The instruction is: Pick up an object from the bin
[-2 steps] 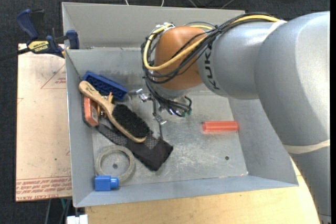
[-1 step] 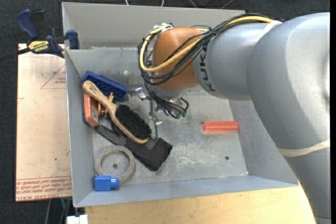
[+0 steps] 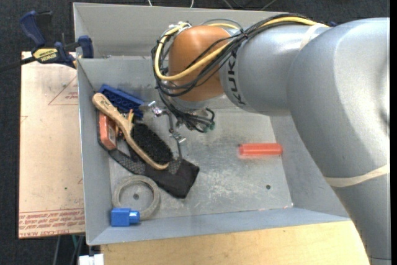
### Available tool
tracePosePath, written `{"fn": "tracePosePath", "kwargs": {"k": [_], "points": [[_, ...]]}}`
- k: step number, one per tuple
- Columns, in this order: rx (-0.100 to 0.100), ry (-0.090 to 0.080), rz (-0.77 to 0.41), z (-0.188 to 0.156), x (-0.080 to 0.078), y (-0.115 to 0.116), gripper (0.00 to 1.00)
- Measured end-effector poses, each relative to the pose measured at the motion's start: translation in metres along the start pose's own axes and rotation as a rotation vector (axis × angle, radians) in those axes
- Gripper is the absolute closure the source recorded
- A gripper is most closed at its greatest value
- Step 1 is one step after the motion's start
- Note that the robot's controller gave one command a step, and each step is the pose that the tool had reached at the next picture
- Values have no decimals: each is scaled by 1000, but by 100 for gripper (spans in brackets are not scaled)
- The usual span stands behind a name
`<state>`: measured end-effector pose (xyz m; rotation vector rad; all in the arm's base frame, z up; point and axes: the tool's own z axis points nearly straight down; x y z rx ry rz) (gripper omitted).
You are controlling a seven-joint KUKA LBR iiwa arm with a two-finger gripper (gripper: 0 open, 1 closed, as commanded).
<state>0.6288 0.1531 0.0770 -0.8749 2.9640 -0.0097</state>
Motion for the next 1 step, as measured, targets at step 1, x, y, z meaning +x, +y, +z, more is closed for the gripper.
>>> {"fn": "tracePosePath", "kwargs": {"k": [1], "points": [[5,-3,-38,5,3,33,0]]}}
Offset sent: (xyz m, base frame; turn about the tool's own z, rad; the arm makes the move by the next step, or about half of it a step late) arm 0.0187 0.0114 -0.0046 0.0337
